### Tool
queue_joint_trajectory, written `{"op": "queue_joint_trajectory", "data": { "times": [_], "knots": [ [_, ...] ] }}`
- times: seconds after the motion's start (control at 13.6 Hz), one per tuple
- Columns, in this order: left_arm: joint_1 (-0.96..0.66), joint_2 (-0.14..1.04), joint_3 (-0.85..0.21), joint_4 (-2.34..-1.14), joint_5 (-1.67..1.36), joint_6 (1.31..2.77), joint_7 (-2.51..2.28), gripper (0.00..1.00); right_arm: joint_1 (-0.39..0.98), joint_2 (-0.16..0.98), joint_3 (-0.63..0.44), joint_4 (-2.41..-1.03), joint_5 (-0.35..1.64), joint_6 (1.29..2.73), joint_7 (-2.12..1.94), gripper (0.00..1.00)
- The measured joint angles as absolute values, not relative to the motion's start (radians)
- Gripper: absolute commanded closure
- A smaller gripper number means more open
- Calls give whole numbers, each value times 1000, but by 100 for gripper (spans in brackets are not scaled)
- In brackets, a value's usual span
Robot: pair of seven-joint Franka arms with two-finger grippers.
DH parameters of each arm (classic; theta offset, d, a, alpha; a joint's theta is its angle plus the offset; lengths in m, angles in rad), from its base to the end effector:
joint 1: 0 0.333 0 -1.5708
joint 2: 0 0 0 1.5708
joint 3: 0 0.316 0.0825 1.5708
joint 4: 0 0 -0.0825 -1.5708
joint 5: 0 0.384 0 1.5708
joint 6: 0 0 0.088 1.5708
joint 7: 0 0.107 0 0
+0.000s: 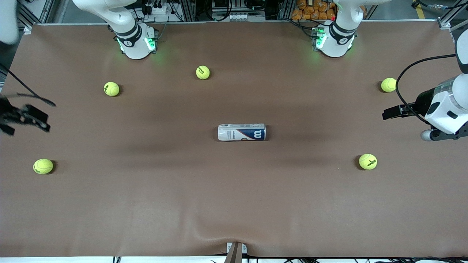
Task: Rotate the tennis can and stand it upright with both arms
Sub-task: 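Reach the left gripper toward the can's bottom end and grasp it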
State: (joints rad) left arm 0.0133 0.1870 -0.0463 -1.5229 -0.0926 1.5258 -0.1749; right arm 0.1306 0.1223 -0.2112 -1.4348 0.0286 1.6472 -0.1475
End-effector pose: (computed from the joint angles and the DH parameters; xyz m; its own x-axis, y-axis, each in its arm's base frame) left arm 0.5979 -0.0278 0.5360 0.9708 0.1363 -0.1973 0.1520 -0.9861 0.0668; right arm 0.5987 -0.0370 0.6272 0.9934 0.0689 0.0921 0.0682 -0.9976 0.0106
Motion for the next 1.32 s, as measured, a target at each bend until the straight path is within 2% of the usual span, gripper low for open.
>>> {"op": "queue_joint_trajectory", "data": {
  "times": [0.15,0.37,0.66,0.96,1.32],
  "knots": [
    [15,200,-46,-1523,-186,1526,-175,0,63,82,-152,-1437,29,1580,-112,0],
    [68,235,-44,-1523,-317,1528,-96,0,37,42,-131,-1439,29,1482,-52,0],
    [163,328,-41,-1536,-507,1528,68,0,-41,8,-67,-1443,29,1404,-12,0],
    [192,401,-41,-1602,-756,1528,132,0,-54,-14,-45,-1448,28,1365,17,0],
    [176,415,-63,-1711,-908,1584,212,0,-55,-18,-44,-1468,25,1382,7,0]
  ]
}}
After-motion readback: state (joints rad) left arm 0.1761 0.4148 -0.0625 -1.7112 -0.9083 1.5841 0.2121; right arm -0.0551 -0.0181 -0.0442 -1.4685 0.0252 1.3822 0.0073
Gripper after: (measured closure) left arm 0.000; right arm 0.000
